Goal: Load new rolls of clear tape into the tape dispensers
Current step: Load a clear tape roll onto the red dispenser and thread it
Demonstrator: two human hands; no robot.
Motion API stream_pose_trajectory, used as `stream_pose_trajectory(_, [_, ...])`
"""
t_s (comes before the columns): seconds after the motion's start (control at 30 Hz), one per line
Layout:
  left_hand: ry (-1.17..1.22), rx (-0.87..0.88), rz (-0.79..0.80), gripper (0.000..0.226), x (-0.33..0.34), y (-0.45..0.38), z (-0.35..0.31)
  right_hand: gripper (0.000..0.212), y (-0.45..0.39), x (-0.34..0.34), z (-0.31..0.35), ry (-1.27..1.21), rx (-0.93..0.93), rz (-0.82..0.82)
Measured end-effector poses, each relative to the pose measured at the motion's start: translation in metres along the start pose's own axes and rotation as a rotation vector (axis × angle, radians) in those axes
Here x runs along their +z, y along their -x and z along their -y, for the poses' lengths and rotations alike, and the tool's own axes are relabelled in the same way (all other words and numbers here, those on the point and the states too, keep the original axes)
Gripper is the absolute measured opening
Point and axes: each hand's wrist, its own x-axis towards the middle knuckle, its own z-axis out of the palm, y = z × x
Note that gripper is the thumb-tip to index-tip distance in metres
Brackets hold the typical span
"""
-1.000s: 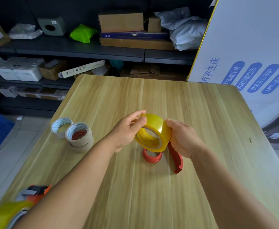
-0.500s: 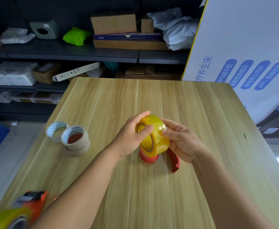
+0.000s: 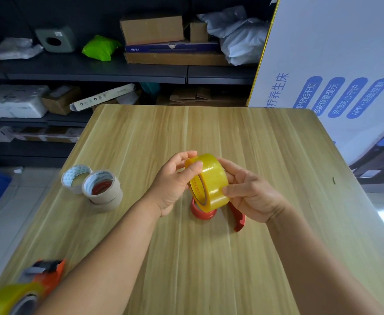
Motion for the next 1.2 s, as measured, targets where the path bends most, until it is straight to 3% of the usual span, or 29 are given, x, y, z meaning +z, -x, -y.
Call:
stream_pose_trajectory(0.13, [-0.06, -0.02, 0.008, 0.03, 0.003, 0.002, 0.002, 0.062, 0.0, 0.003, -0.003, -0.032, -0.002, -0.068])
stream_pose_trajectory(0.27, [-0.227, 0.074, 0.024, 0.026, 0.005, 0.004, 0.004, 0.051, -0.003, 0.005, -0.009, -0.014, 0.022, -0.175])
stream_pose_trajectory(0.4, [-0.447, 0.093, 0.158, 0.063, 0.005, 0.006, 0.007, 0.037, -0.002, 0.006, -0.007, -0.027, 0.025, -0.267])
stream_pose_trajectory(0.5, [-0.49, 0.085, 0.146, 0.085, 0.008, 0.009, 0.008, 0.035, 0.0, 0.008, -0.004, -0.067, 0.031, -0.26])
stream_pose_trajectory(0.63, [-0.456, 0.134, 0.047, 0.081, 0.01, 0.011, 0.011, 0.039, 0.001, 0.009, -0.003, -0.116, 0.05, -0.21])
stream_pose_trajectory(0.73, [-0.298, 0.084, -0.035, 0.073, 0.011, 0.01, 0.01, 0.038, 0.004, 0.01, -0.004, 0.019, 0.06, -0.14])
stream_pose_trajectory(1.0, [0.026, -0.157, -0.17, 0.06, 0.01, 0.008, 0.016, 0.076, 0.008, 0.009, -0.014, 0.214, 0.07, -0.072])
stream_pose_trajectory(1.2, [0.077, -0.268, -0.167, 0.046, 0.006, 0.012, 0.017, 0.062, 0.009, 0.008, -0.019, 0.185, 0.016, -0.109])
